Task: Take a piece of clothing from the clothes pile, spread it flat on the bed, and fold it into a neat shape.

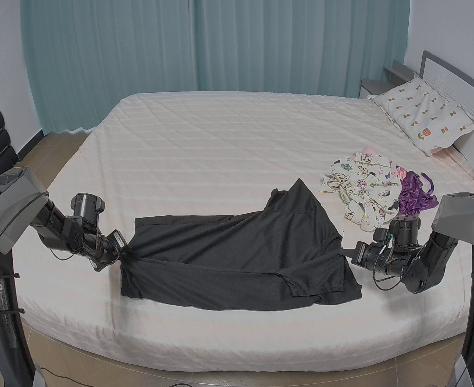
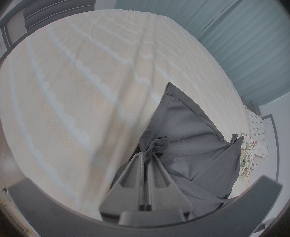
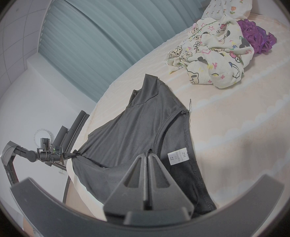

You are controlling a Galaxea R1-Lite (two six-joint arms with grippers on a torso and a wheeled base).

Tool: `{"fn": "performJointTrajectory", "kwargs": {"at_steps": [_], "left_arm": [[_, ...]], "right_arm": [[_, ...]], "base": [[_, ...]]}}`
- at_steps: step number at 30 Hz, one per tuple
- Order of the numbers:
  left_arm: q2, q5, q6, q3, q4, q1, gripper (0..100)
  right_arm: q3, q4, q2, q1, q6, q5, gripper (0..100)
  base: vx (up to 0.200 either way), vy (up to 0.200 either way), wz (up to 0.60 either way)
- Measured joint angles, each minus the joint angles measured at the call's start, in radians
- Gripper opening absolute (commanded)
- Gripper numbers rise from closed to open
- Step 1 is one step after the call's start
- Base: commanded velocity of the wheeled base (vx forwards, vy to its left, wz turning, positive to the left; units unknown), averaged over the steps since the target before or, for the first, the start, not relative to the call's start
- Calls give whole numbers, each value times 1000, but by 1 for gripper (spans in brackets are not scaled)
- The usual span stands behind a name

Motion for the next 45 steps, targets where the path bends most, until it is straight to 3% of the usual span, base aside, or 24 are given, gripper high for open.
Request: {"fn": "performJointTrajectory", "kwargs": {"at_steps": [6, 16, 31, 32, 45], "left_arm": [[-52, -8, 21, 22, 84, 3, 0], [-154, -40, 144, 116, 164, 3, 0], [-110, -41, 143, 61, 153, 3, 0], [-105, -41, 143, 59, 152, 2, 100], [-71, -73, 148, 41, 148, -1, 100]], "right_arm": [[4, -1, -3, -10, -1, -1, 0], [51, -28, -31, -23, -6, 7, 0], [92, -38, -53, -28, -10, 27, 0], [91, -39, -50, -27, -10, 27, 0], [80, -39, -27, -21, -7, 30, 0]], "base": [[0, 0, 0], [0, 0, 0], [0, 0, 0], [0, 0, 0], [0, 0, 0]]}}
